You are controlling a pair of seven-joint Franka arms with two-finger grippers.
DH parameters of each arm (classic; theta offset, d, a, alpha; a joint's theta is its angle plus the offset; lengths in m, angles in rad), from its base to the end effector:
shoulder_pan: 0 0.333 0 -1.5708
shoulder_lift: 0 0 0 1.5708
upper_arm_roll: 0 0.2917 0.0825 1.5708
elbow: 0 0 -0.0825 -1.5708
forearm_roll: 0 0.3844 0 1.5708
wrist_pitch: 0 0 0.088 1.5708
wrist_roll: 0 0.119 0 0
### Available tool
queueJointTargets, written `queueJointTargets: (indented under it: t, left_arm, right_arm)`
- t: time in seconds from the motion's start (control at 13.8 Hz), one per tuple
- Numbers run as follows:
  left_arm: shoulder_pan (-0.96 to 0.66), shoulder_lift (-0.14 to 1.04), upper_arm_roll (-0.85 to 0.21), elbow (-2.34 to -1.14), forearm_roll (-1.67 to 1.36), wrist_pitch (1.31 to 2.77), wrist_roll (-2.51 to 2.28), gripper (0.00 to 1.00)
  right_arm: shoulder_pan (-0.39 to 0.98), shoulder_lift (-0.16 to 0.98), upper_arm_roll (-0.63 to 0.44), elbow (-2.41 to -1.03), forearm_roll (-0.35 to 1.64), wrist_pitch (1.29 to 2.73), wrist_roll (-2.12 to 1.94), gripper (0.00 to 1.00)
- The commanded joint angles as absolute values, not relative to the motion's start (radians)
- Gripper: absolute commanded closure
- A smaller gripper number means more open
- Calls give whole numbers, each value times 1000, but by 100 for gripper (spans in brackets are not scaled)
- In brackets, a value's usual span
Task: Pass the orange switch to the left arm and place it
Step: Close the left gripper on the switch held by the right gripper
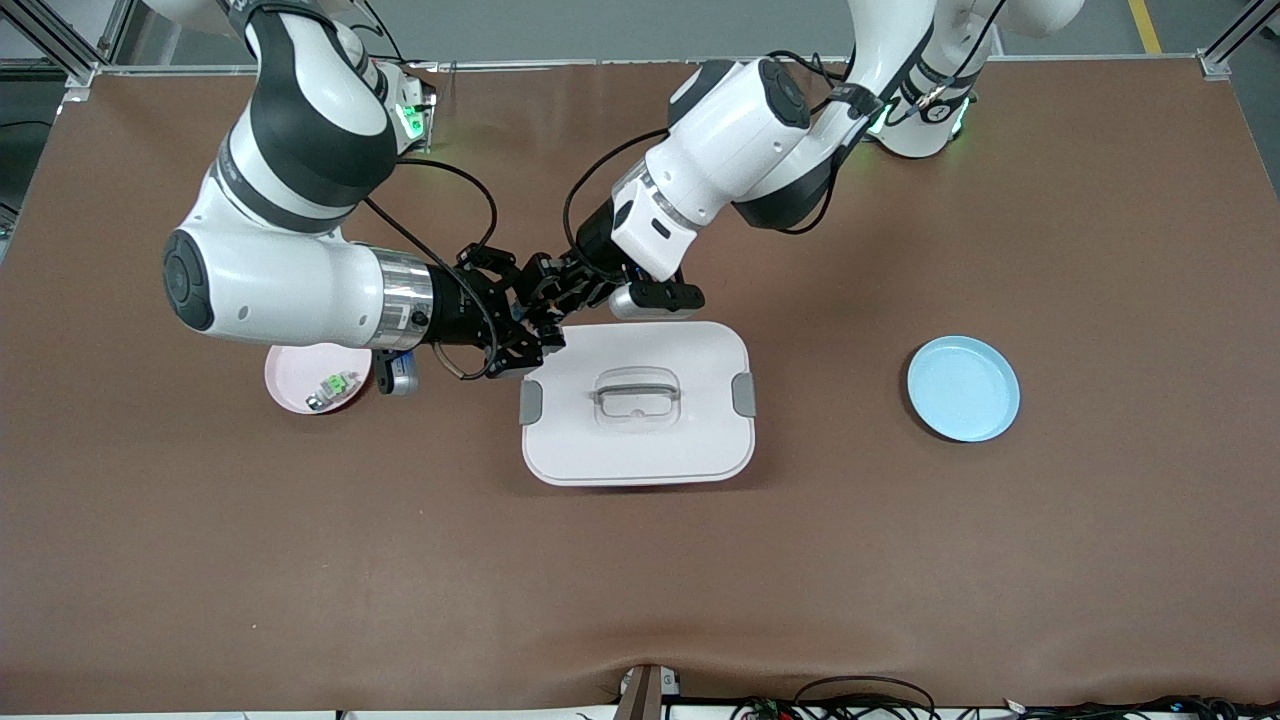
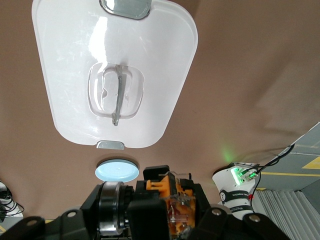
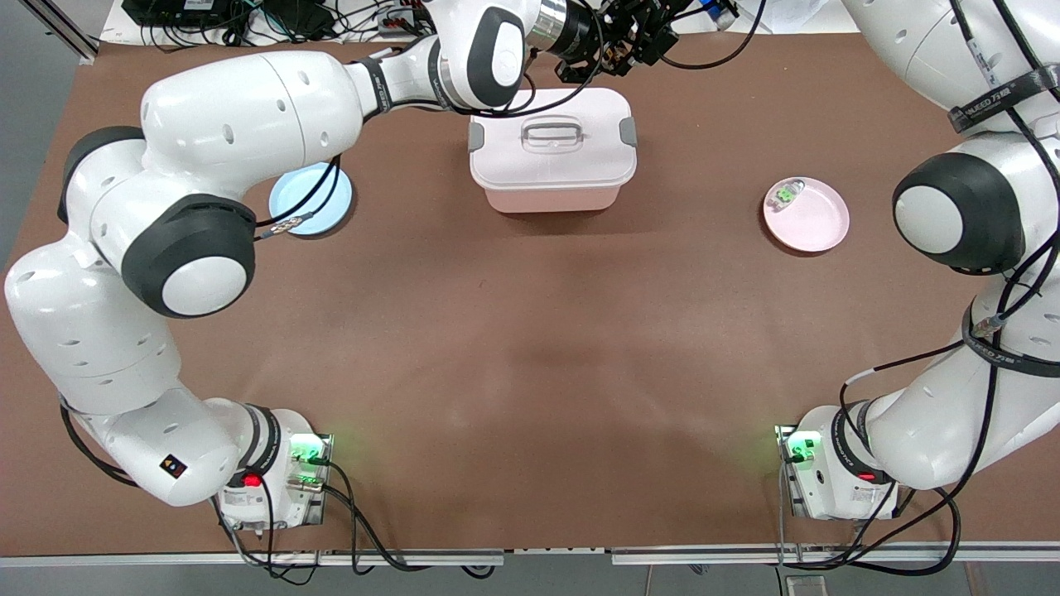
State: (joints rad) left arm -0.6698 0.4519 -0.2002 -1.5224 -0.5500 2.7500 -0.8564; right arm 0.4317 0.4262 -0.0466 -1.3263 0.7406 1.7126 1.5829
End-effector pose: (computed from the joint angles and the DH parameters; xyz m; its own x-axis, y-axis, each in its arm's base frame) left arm 0.5045 -0.5293 0.4598 0.9033 0.4237 -0.0678 0.3183 -0.5556 0.7682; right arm 0.5981 0.3253 0.4798 0.1608 -0.7441 -0.6484 -0.9570 -0.2781 0.0819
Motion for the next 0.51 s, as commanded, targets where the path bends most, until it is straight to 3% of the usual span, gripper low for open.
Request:
queueJointTargets:
  t: [0.0,0.14,0.22,0.43]
  left_arm:
    - [-673,454,-199,-1514,-554,2757,-870,71]
    - [-673,454,-199,-1513,-554,2757,-870,92]
    - [-673,454,-199,-1513,-555,2757,-870,97]
    - [-673,454,-199,-1513,-557,2757,-870,98]
  right_arm:
    - [439,446,-52,-1290,758,1707,1600,100]
    - [439,448,-52,-1289,758,1713,1600,100]
    - [439,446,-52,-1289,758,1721,1600,100]
    - [439,448,-52,-1289,758,1723,1595,99]
